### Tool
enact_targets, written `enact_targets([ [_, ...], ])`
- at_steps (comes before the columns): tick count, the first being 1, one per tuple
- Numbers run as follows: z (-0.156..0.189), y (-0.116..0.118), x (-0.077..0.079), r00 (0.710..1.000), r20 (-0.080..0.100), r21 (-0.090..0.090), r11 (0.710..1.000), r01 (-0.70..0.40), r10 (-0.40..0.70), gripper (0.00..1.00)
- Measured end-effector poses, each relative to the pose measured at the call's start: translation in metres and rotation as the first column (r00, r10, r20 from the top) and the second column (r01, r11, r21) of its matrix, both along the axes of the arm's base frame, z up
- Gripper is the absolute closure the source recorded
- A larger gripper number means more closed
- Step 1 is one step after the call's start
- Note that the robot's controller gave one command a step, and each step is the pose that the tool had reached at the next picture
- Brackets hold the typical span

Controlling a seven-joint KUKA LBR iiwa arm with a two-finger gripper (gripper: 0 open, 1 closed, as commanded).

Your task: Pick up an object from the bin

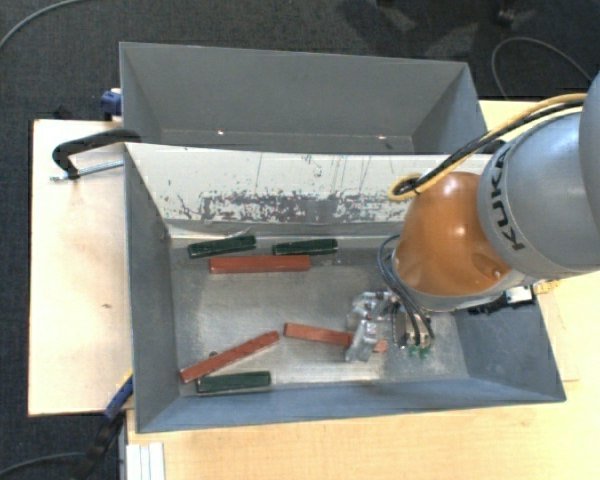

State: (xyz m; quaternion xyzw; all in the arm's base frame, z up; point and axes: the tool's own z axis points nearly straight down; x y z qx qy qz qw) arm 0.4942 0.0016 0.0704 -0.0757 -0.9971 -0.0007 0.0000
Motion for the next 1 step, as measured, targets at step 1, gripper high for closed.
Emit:
enact_targets([
  [1,0.1452,0.0163,0.0179,1.0,0.015,0.0,1.0,-0.01,0.009,1.0],
])
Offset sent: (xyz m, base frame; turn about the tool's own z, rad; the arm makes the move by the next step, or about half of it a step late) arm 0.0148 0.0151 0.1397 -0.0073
